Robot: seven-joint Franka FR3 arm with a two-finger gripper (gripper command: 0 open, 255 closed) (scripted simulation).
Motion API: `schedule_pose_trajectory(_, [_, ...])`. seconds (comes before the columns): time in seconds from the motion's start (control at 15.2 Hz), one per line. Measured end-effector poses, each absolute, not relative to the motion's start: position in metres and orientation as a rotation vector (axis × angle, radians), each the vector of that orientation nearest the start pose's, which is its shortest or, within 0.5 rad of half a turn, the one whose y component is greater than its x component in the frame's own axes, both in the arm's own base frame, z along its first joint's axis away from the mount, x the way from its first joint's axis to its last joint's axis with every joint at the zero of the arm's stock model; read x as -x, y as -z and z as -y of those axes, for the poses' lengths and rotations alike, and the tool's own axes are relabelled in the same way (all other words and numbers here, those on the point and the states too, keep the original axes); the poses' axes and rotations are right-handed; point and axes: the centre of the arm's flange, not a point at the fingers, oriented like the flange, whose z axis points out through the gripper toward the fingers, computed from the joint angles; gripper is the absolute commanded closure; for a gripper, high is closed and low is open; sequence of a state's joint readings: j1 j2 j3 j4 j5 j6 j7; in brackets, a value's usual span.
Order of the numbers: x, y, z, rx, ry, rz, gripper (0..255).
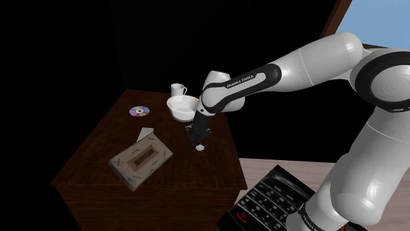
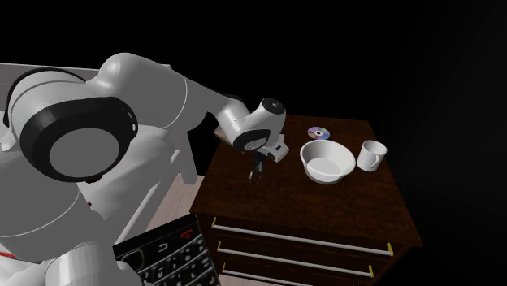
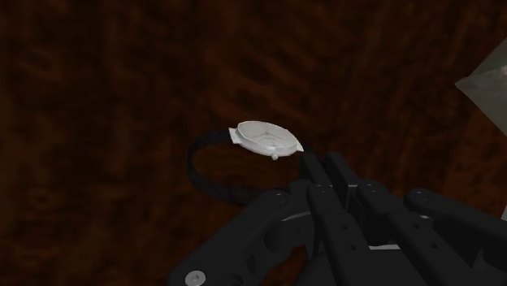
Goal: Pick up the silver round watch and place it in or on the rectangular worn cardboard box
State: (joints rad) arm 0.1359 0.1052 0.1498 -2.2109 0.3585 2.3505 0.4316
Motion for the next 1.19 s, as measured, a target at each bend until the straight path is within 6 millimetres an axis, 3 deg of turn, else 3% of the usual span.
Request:
schedule_pose_trajectory(0.26, [-0.522, -0.342, -0.158, 2.816, -0.097, -0.565, 255])
schedule_pose_trajectory(1.19, [-0.522, -0.415, -0.158, 2.816, -0.097, -0.566, 255])
